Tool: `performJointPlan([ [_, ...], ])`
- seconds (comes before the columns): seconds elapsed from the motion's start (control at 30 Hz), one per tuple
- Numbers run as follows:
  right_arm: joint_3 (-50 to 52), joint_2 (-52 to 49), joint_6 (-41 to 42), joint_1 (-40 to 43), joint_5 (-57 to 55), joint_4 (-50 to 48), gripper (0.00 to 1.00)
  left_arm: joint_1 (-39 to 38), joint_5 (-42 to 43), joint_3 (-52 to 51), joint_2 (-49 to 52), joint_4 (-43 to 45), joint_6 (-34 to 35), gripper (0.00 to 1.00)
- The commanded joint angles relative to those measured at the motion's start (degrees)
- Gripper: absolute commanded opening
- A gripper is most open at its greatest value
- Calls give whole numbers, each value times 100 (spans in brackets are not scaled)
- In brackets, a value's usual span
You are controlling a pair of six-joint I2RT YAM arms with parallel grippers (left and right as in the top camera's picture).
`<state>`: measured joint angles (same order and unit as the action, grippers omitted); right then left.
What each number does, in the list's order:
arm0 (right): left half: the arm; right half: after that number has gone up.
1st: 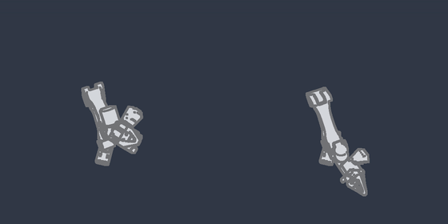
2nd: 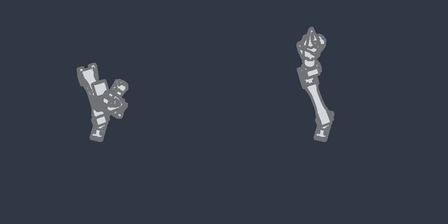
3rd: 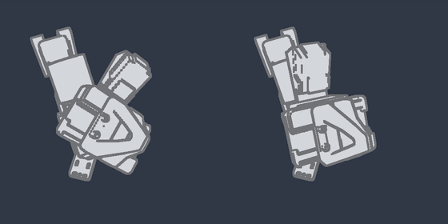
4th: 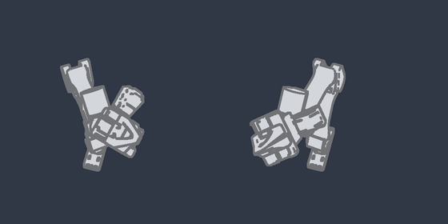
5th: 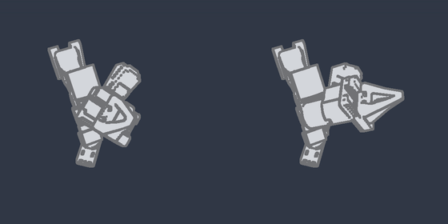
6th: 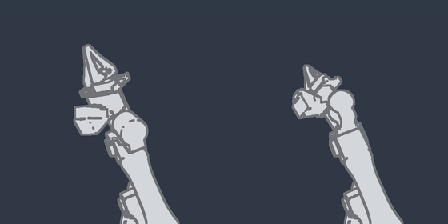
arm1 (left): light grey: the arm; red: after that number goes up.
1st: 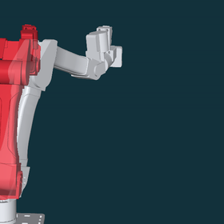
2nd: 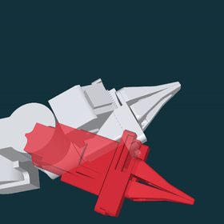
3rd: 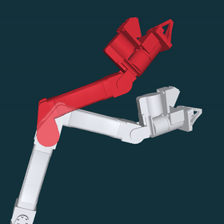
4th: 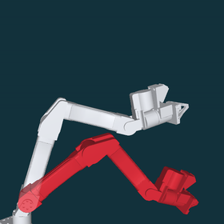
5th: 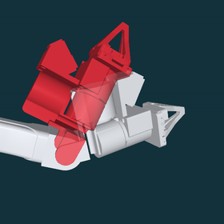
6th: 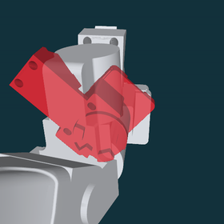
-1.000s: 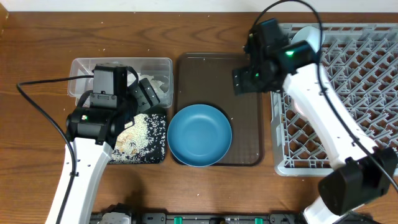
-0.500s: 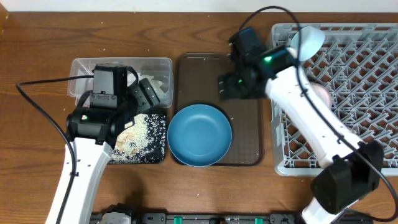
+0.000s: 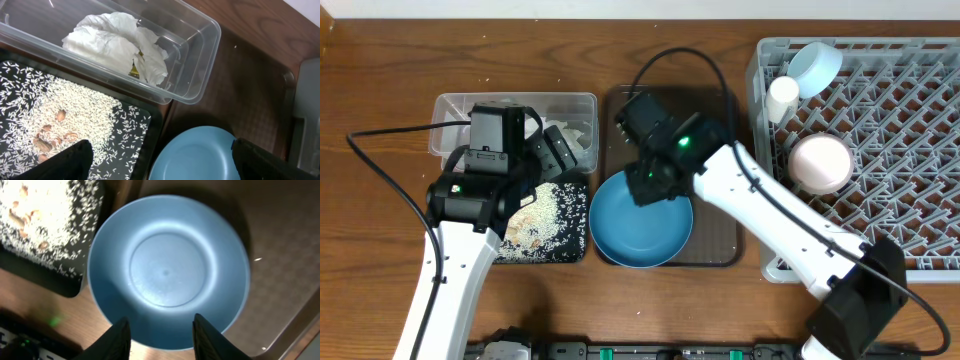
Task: Sort waste into correct bins and load items into the dishwasher rack
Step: 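Move the right gripper left toward the blue plate on the brown tray, then grip the blue plate's rim with the right gripper and lift it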
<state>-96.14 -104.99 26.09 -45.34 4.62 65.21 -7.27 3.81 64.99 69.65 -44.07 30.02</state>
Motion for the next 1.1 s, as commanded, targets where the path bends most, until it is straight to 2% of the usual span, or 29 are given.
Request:
performJointPlan([
  [0.0, 48, -28, 133, -385, -136, -9, 37, 20, -109, 125, -42, 0, -13, 91],
  [0.2, 326, -28, 131, -1067, -188, -131, 34, 20, -109, 125, -42, 0, -13, 91],
  [0.47, 1036, -28, 356, -1508, -293, -181, 21, 20, -109, 125, -42, 0, -13, 91],
  [0.67, 1604, -28, 286, -1617, -289, -841, 22, 20, -109, 125, -42, 0, -13, 91],
  [0.87, 2157, -28, -839, -1827, -295, -1788, 20, 20, -109, 125, -42, 0, -13, 91],
  [1.07, 2715, -28, -946, -1987, -629, -2583, 28, 20, -109, 125, -42, 0, -13, 91],
])
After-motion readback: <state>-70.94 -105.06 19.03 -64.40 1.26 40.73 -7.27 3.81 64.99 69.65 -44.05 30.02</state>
